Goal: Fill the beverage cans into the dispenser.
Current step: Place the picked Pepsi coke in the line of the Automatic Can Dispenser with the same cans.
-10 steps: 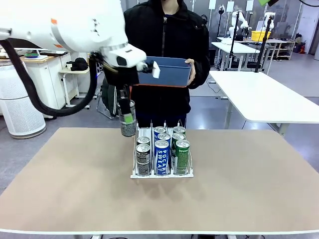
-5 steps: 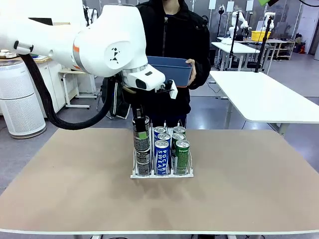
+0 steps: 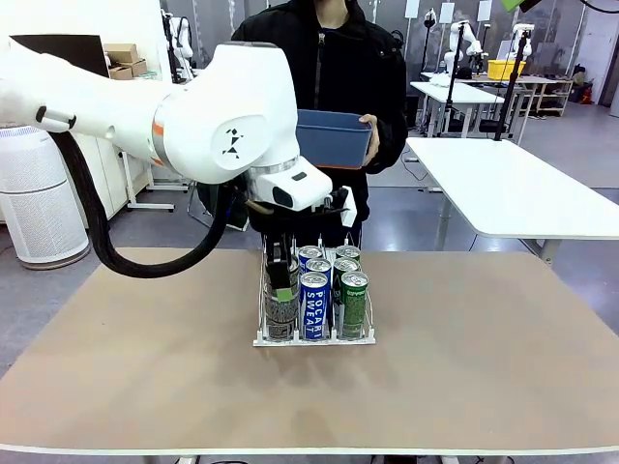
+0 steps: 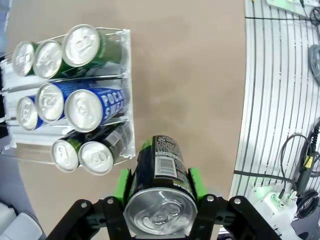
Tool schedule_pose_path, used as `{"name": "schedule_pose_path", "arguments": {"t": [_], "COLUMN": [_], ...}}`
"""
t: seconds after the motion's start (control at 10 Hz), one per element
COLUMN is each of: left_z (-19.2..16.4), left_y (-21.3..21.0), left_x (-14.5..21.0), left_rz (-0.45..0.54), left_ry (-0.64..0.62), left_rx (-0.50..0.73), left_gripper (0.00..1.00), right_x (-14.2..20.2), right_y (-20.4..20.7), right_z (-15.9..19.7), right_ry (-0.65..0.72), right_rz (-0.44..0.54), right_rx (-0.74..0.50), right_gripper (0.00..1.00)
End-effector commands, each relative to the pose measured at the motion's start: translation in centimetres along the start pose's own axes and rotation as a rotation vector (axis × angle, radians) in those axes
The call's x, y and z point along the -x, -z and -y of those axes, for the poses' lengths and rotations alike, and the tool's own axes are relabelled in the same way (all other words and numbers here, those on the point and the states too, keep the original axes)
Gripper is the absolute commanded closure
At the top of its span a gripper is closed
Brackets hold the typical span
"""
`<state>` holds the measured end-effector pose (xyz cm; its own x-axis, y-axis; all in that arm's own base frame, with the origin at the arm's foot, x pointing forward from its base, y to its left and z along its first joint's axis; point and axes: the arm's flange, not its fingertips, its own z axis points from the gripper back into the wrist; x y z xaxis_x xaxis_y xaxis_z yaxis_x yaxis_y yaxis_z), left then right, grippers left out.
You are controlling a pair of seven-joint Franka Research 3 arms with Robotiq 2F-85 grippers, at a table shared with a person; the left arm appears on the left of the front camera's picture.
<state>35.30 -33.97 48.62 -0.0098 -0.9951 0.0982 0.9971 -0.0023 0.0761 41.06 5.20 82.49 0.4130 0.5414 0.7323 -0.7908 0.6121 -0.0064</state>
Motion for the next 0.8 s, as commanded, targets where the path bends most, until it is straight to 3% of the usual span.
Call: {"name": "schedule_pose_path", "arguments": {"t": [0.0, 0.1, 0.4, 0.7], "left_z": [-0.4, 0.0, -0.2, -1.0], "left_y": [0.0, 0.0, 0.4, 2.0], "left_x": [1.6, 0.0, 0.4, 0.2], "left_rz": [0.085, 0.000, 0.018, -0.005], "left_ry": [0.081, 0.000, 0.028, -0.048], "left_rx": [0.056, 0.000, 0.025, 0.029], "left_gripper": [0.42, 0.42, 0.42, 0.42], "right_x": [0.1, 0.1, 0.1, 0.1], "right_y": [0.1, 0.1, 0.1, 0.1], "right_z": [0.0, 0.0, 0.0, 0.0], "right_ry": [0.002, 0.002, 0.002, 0.002], "right_rz": [0.000, 0.000, 0.000, 0.000], "right_rx": [-0.003, -0.003, -0.003, -0.003], "right_gripper": [0.00, 0.00, 0.00, 0.00]}}
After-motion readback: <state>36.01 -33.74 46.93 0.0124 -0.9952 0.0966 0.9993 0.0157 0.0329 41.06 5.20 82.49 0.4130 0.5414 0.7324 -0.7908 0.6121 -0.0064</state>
